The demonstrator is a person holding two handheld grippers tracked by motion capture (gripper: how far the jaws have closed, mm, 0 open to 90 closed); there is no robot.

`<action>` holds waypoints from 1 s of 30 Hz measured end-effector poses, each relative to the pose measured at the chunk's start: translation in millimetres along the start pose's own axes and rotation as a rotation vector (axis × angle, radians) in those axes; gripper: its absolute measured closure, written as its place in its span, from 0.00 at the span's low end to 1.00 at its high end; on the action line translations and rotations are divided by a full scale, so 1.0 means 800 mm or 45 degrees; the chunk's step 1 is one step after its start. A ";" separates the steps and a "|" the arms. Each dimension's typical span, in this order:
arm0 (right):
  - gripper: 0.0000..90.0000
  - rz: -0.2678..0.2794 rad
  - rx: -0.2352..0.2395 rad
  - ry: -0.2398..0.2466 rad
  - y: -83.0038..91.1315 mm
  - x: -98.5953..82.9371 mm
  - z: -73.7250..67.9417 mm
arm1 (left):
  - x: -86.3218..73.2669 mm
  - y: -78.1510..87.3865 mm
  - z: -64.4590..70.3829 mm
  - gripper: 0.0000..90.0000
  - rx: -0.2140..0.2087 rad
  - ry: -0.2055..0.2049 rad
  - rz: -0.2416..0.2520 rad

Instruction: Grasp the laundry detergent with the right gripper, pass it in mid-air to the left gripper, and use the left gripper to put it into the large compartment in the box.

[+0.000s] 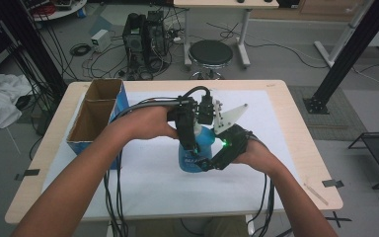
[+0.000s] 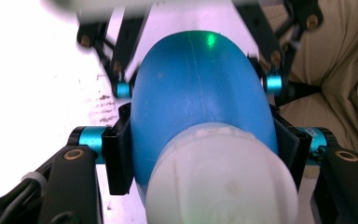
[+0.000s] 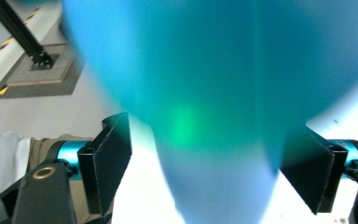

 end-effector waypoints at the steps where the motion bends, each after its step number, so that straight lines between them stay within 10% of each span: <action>1: 0.01 -0.017 -0.029 -0.004 0.001 -0.008 0.005 | -0.002 0.000 0.000 0.41 -0.002 0.003 0.003; 2: 0.02 -0.021 -0.045 0.011 0.004 -0.015 0.008 | -0.004 0.000 0.000 0.41 -0.001 0.007 -0.002; 3: 0.02 -0.022 -0.083 -0.099 0.010 -0.027 0.014 | -0.009 0.000 -0.002 0.41 -0.002 0.018 -0.002; 19: 0.01 -0.219 -0.230 -0.300 0.074 -0.108 0.038 | -0.038 0.010 -0.023 0.41 0.043 0.166 -0.003; 30: 0.01 -0.374 -0.260 -0.449 0.130 -0.150 0.040 | -0.092 0.037 -0.057 0.41 0.066 0.490 0.032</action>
Point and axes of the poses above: each handheld gripper's, and its own axes: y roughly backward along the jaws, x roughly out of its top, z roughly to its right, the point moved 10 cm from there along -y, roughly forward along the jaws, and after that the axes turned 14 degrees about -z, right-handed, at the moved point
